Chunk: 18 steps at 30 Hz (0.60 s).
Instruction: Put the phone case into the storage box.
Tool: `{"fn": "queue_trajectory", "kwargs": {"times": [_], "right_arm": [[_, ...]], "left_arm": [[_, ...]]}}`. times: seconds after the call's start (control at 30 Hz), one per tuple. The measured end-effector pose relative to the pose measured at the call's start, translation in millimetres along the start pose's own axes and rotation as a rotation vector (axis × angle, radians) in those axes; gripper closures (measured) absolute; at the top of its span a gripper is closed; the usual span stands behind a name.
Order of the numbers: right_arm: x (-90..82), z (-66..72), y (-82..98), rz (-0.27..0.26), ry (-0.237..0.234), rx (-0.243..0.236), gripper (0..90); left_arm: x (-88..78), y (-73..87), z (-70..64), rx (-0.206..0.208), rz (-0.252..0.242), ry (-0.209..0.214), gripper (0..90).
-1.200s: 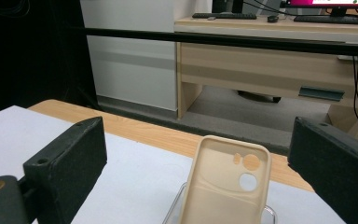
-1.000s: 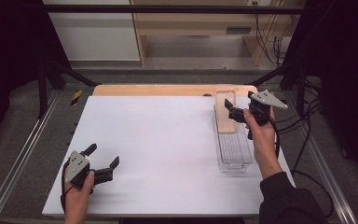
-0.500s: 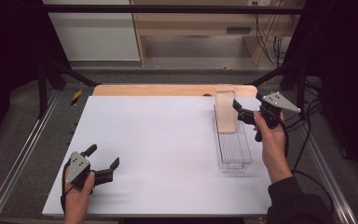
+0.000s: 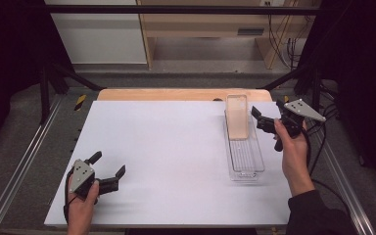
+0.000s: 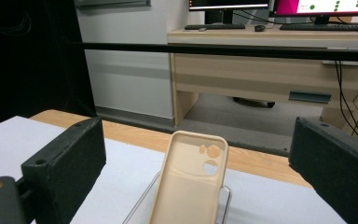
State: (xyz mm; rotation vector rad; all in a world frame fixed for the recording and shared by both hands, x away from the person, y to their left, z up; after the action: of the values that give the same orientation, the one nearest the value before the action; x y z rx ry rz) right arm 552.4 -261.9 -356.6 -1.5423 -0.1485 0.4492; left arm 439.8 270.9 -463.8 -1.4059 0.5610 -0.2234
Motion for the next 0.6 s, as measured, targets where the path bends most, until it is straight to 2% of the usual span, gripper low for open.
{"fn": "queue_trajectory", "kwargs": {"times": [0.33, 0.6], "right_arm": [[-8.4, -8.9, 3.3, -0.007, 0.012, 0.01, 3.4], [-14.4, -16.1, 5.4, 0.007, 0.024, 0.02, 2.9]], "left_arm": [[0.0, 0.0, -0.8, 0.005, 0.001, 0.006, 2.3], [-0.1, -0.1, -0.7, 0.001, -0.001, 0.004, 2.3]]}}
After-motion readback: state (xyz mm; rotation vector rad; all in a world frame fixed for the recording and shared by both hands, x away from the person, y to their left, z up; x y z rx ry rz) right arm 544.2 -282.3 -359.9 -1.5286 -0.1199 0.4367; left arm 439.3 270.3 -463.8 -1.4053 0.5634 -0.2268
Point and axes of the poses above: each handheld gripper's, and its own axes: x roughly forward along the jaws, y roughly out of its underside, z roughly to its left, the point moved 3 cm from there along x, roughly forward along the jaws, and after that the axes turned 3 degrees about z, right-handed, at the moved point
